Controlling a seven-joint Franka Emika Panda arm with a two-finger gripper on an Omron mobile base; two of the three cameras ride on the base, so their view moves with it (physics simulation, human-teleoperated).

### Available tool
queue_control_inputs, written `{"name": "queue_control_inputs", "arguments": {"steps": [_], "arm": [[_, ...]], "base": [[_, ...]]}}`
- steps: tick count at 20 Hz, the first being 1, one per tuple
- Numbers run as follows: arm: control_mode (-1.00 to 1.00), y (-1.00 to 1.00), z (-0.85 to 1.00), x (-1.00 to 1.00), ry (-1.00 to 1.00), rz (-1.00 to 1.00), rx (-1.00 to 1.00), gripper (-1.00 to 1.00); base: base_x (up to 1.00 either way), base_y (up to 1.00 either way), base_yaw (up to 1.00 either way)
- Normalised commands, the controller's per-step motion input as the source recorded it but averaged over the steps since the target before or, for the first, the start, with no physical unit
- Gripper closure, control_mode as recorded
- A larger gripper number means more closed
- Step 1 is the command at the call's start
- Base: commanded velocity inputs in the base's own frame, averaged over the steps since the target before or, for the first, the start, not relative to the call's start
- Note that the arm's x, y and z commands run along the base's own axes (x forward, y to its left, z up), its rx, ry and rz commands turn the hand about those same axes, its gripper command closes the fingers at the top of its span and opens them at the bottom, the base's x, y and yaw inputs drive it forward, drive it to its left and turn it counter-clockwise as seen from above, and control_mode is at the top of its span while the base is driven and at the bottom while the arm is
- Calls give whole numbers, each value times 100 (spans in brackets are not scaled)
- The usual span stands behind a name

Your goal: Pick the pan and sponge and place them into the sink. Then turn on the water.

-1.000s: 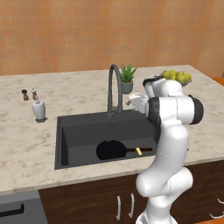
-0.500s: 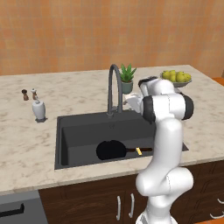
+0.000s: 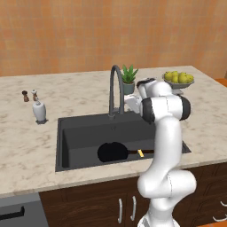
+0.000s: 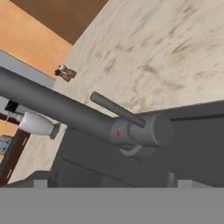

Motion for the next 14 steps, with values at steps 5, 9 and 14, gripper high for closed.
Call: {"name": "queue_control_inputs", "arguments": {"steps": [5,9,14], "arm": [[-100,12,-23,30,0,0,0,-100],[-100,0,-15,36,0,0,0,-100],[-100,5,-22,26,0,0,0,-100]], "base": [[0,0,0],[0,0,0],[0,0,0]]}}
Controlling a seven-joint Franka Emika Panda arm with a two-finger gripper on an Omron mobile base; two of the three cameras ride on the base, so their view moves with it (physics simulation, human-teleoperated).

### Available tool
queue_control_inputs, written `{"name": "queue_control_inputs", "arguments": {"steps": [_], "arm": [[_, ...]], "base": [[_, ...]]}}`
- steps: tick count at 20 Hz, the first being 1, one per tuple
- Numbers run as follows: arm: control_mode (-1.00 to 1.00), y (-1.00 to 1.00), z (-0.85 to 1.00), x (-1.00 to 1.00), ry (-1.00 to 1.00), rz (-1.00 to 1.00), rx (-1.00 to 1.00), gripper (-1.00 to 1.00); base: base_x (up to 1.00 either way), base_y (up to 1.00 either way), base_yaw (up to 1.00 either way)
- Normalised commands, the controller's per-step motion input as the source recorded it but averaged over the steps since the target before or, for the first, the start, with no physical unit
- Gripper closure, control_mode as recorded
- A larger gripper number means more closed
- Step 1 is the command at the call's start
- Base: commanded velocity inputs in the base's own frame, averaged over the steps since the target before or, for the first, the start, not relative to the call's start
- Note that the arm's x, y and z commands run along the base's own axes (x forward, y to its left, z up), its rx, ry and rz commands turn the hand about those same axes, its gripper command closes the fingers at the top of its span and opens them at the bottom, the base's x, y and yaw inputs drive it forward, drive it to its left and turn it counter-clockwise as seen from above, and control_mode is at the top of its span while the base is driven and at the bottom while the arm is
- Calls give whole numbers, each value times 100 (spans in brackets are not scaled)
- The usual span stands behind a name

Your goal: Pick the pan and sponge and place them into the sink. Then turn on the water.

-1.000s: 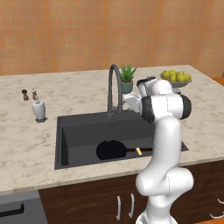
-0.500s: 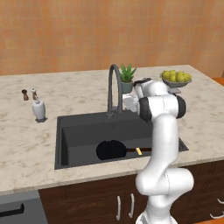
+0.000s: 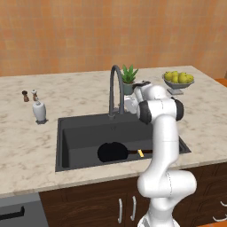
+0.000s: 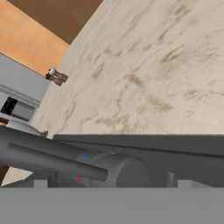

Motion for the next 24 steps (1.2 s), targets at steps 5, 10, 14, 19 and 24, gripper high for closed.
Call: {"name": "queue_control_inputs", "arguments": {"steps": [5,10,14,19,24], "arm": [[-100,4,-10,25,0,0,0,-100],[-100,3,-4,22,1,0,0,-100],[-100,0,0,0,0,0,0,100],[-100,0,0,0,0,0,0,100],[-100,2,-2,0,1,-6,1,100]], "base": [[0,0,0],[0,0,0],[0,0,0],[0,0,0],[0,0,0]]}}
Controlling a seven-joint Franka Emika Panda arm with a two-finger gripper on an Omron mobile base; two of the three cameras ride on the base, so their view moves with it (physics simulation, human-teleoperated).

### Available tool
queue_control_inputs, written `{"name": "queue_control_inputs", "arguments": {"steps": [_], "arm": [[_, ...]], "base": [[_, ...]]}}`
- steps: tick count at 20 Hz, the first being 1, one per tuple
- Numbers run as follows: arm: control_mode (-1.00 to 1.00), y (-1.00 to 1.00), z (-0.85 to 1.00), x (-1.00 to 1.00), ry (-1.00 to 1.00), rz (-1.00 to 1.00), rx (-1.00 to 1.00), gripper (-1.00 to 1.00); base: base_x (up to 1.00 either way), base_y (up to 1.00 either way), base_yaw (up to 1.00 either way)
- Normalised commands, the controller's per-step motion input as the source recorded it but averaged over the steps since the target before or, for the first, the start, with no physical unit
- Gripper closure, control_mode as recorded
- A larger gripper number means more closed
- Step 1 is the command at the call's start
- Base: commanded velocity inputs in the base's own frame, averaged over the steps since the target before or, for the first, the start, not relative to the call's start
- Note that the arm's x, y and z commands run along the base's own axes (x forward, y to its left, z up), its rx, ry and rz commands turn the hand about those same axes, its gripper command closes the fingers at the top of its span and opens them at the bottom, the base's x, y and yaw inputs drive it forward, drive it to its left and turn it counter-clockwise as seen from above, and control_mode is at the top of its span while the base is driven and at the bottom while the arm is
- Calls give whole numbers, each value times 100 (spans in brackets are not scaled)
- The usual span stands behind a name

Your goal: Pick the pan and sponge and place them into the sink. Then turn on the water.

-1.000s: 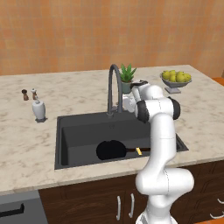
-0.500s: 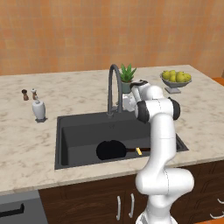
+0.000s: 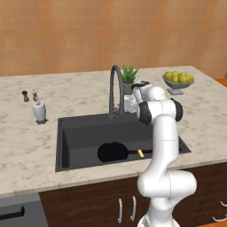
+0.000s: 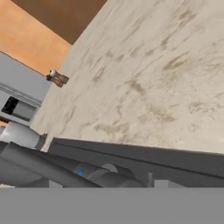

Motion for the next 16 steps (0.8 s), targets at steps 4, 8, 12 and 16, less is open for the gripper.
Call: {"name": "queue_control_inputs", "arguments": {"steps": [4,8,12,16], "arm": [[-100,0,0,0,8,-16,11,100],[-100,0,0,0,14,-15,19,100],[-100,0,0,0,18,-11,25,100],[-100,-3,0,0,18,-7,28,100]], "base": [[0,0,0],[0,0,0],[0,0,0],[0,0,0]]}}
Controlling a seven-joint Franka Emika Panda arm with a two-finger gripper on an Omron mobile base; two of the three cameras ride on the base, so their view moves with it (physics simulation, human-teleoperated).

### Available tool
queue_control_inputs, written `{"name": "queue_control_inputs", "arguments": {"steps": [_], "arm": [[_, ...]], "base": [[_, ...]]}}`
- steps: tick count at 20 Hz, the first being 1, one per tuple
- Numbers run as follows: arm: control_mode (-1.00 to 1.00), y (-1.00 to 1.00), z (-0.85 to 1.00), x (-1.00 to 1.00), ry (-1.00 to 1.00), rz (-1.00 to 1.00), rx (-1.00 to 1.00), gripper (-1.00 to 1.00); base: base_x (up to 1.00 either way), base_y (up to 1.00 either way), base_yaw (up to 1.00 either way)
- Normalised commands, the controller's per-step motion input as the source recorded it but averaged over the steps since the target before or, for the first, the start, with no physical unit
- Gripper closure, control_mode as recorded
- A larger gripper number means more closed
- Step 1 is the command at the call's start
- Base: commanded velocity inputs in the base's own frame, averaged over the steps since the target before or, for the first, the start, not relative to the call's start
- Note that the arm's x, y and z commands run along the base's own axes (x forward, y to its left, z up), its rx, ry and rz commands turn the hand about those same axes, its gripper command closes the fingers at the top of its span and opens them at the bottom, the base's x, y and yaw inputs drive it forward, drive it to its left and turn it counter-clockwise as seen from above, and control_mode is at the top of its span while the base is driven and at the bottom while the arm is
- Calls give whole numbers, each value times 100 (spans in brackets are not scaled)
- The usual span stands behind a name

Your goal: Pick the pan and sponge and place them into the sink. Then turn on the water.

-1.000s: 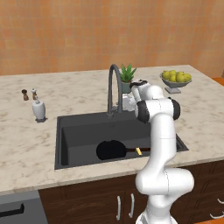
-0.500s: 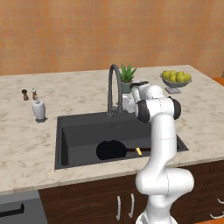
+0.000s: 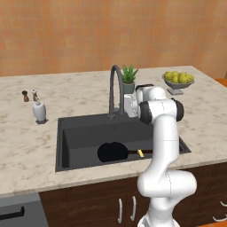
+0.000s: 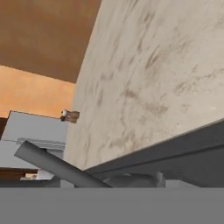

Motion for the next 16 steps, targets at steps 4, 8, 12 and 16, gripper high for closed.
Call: {"name": "queue_control_inputs", "arguments": {"steps": [4,8,12,16], "arm": [[-100,-2,-1,0,11,-6,23,100],[-100,0,-2,0,8,-6,18,100],[-100,0,-5,0,4,-5,9,100],[-100,0,0,0,0,0,0,100]], "base": [[0,0,0],[0,0,0],[0,0,0],[0,0,0]]}}
